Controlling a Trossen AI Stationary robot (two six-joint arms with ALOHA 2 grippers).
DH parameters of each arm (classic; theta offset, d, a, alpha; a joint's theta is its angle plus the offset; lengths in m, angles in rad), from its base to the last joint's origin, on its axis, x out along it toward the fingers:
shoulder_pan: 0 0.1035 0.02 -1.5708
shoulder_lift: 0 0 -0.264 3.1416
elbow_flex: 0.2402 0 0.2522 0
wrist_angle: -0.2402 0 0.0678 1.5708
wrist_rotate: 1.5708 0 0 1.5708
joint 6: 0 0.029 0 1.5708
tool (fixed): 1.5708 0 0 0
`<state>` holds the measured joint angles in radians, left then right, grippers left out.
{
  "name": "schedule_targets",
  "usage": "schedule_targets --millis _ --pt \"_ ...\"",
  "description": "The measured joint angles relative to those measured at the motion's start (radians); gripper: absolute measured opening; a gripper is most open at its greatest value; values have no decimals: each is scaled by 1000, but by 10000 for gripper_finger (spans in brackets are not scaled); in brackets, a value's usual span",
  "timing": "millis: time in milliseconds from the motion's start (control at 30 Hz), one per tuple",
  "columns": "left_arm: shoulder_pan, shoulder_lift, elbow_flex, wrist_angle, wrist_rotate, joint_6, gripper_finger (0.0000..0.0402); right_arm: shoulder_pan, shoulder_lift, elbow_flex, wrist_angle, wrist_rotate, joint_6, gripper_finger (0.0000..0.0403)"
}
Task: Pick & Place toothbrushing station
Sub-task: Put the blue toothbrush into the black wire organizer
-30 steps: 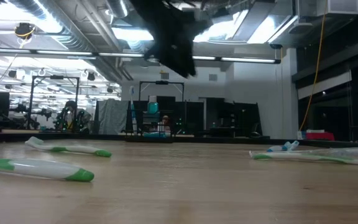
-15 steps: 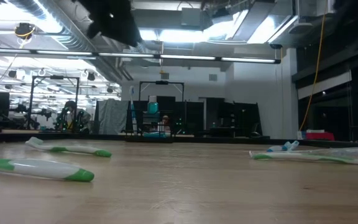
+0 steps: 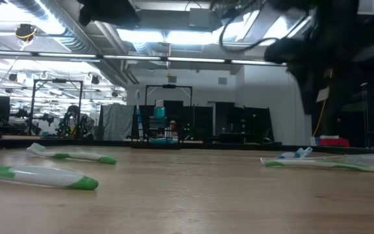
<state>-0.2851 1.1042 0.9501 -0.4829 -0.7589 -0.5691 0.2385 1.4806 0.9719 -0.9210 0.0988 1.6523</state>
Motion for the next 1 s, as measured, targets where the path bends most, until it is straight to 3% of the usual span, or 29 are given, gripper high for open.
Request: schedule_targets --millis 200,500,1000 --pt "-58 0 0 0 -80 -33 106 -84 58 -97 160 -61 -65 185" --pt "-82 -6 0 8 -122 -73 106 -94 61 -245 409 -57 64 183" --pt "-82 -5 0 52 -112 -73 106 -146 82 -261 454 -24 124 157"
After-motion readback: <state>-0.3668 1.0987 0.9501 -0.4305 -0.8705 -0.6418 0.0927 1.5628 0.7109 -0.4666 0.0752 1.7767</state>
